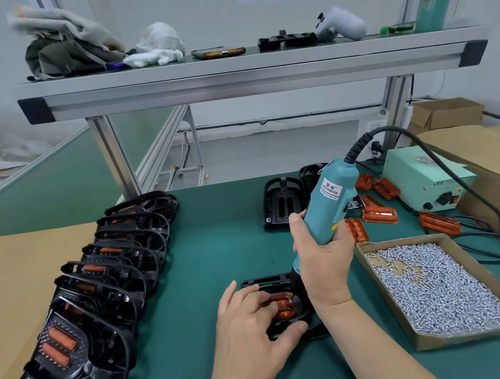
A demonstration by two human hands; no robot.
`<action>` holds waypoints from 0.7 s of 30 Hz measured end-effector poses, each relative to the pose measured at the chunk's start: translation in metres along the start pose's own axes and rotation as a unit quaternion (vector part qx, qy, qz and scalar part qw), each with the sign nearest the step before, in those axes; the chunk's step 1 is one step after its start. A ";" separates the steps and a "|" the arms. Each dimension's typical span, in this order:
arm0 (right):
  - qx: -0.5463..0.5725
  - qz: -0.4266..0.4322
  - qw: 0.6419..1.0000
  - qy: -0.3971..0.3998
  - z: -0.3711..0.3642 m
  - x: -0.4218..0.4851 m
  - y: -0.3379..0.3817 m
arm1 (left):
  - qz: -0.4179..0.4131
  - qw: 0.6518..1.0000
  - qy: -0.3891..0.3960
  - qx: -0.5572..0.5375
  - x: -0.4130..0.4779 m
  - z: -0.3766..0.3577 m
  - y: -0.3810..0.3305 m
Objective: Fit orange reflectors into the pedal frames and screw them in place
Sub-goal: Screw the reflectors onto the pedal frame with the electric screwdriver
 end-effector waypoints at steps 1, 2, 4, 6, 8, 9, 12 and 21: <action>0.000 -0.005 1.000 0.001 0.000 0.001 -0.001 | 0.005 1.000 0.006 -0.001 0.000 0.000 0.000; -0.001 -0.012 1.000 0.004 0.000 0.002 -0.002 | 0.009 1.000 0.013 -0.001 0.000 0.000 0.000; -0.006 -0.026 1.000 0.012 -0.001 0.004 -0.003 | 0.013 1.000 0.025 0.002 0.000 0.000 0.000; -0.013 -0.031 0.999 0.017 -0.003 0.005 -0.003 | 0.011 0.999 0.030 0.000 0.000 0.001 0.000; -0.019 -0.034 0.999 0.019 -0.004 0.005 -0.003 | 0.009 1.000 0.028 -0.002 -0.001 0.001 0.001; -0.019 -0.036 0.999 0.020 -0.005 0.004 -0.004 | 0.010 1.000 0.029 -0.003 -0.001 0.001 0.001; -0.010 -0.046 0.999 0.014 -0.003 0.004 -0.002 | 0.001 1.000 0.020 -0.005 0.000 0.001 0.001; 0.045 -0.046 0.998 0.010 0.011 0.008 0.016 | -0.027 0.999 -0.025 0.007 0.005 0.002 -0.001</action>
Point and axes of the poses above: each hand's wrist, its own x-axis towards the middle knuckle, its own z-axis out of the back of the hand, y = z × x, the point moved 3 cm from there along x, towards the middle knuckle, and after that the axes turned 14 degrees about -z, right-handed, at the moved point
